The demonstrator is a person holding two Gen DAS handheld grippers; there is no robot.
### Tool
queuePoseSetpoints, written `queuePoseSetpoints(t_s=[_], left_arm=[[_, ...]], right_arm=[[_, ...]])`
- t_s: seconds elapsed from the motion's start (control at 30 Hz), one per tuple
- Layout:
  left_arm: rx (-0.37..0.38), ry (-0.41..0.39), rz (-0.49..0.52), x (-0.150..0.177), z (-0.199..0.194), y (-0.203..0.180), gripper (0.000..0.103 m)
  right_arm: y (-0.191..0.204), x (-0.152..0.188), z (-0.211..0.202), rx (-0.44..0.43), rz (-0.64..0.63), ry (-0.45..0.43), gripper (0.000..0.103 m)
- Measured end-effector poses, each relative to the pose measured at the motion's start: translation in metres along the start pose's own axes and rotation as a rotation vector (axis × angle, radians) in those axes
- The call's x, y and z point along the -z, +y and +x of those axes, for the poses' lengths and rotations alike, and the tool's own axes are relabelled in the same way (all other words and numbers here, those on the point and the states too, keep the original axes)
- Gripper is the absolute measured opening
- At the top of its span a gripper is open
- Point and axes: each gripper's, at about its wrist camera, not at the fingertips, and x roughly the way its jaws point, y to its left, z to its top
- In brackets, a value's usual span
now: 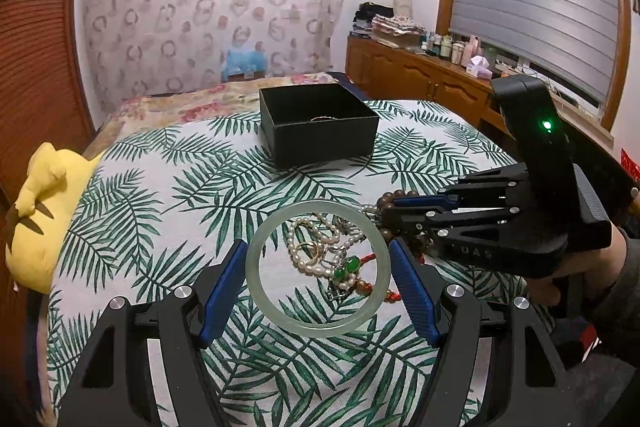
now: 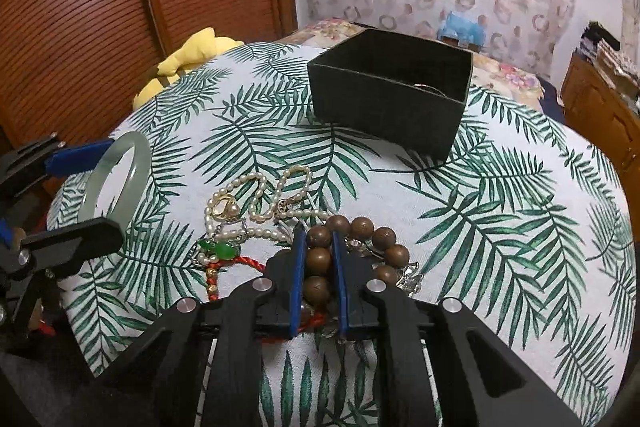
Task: Organize jewelry
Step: 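Lift the bead bracelet into the black box and release it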
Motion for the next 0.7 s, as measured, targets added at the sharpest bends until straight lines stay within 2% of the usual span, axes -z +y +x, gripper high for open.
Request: queuePoseSetpoints(t_s=[0.37, 0.7], left_arm=[[0.004, -0.017, 0.013, -0.010, 0.005, 0.003, 0.069], [-0.013, -0.043, 0.030, -0.037, 0.012, 0.013, 0.069]], right_arm=[[-0.020, -0.029, -0.062, 0.015, -0.002, -0.165, 0.015], [-0.034, -0.077, -0.087, 0.063, -0.042, -0.249, 0.015]])
